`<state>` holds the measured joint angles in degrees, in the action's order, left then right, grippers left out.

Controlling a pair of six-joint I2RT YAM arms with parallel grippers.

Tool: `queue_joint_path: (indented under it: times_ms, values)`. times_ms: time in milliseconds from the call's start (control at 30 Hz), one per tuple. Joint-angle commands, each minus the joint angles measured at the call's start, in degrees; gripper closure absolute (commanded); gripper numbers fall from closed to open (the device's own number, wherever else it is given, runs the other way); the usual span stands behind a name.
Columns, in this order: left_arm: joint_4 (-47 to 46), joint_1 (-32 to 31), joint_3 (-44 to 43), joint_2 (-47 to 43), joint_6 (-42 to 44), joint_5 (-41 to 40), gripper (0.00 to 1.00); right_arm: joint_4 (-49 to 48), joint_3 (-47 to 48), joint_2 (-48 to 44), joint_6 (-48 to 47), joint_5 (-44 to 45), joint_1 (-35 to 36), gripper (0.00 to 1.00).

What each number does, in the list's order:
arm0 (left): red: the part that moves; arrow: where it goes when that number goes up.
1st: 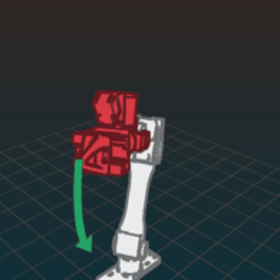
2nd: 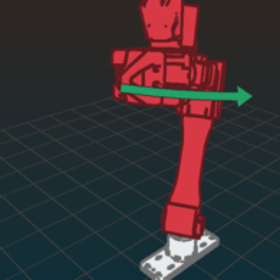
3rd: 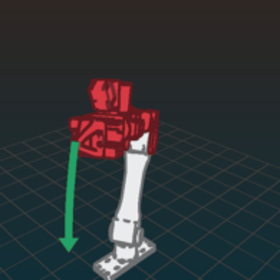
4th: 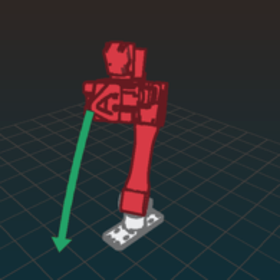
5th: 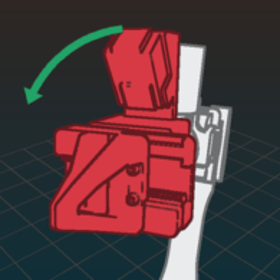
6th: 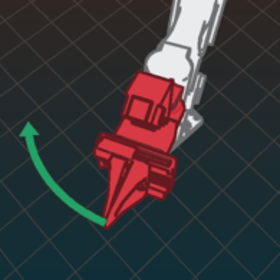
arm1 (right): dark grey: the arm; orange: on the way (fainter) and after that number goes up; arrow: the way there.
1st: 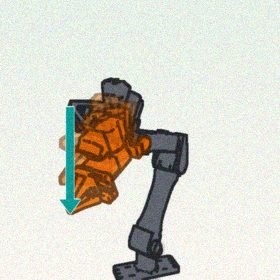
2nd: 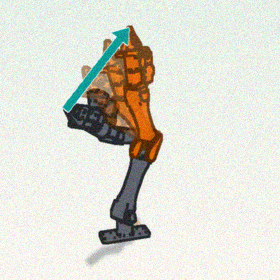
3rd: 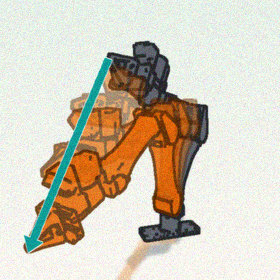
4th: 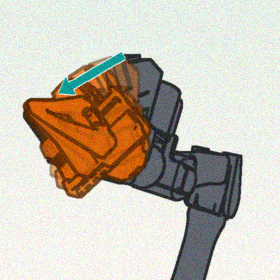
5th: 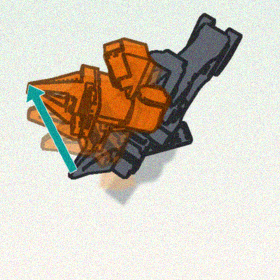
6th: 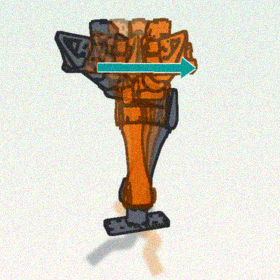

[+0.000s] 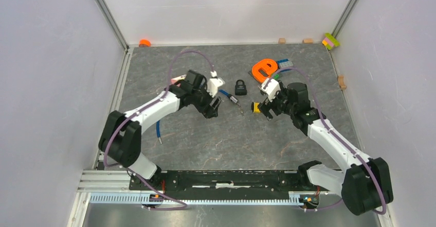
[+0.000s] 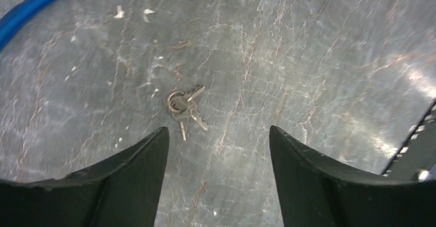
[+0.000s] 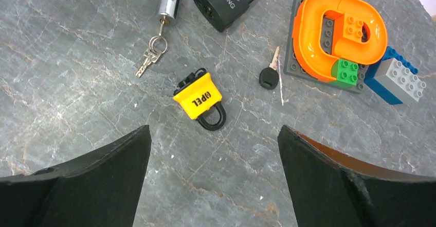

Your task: Unlock with the key

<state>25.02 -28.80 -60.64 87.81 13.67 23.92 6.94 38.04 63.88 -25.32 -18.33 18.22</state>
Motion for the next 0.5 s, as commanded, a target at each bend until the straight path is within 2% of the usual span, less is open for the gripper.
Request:
queue_joint_path:
  times_ms: [0,200,467]
  values:
    - [0.3,-4.1,-5.2,6.5,9.6,-10.5,0.28,0.2,-0.8,-2.9,-2.0,0.0,-0.8,0.03]
    - [6.3,-4.6,-13.6,16.3,10.6,-13.8,0.45,0.2,-1.0,-2.6,-2.0,-1.1,-1.5,0.03]
    - [7.3,-4.6,-14.4,20.1,11.4,-14.3,0.52,0.1,-1.1,-2.0,-1.8,-1.5,-1.8,0.03]
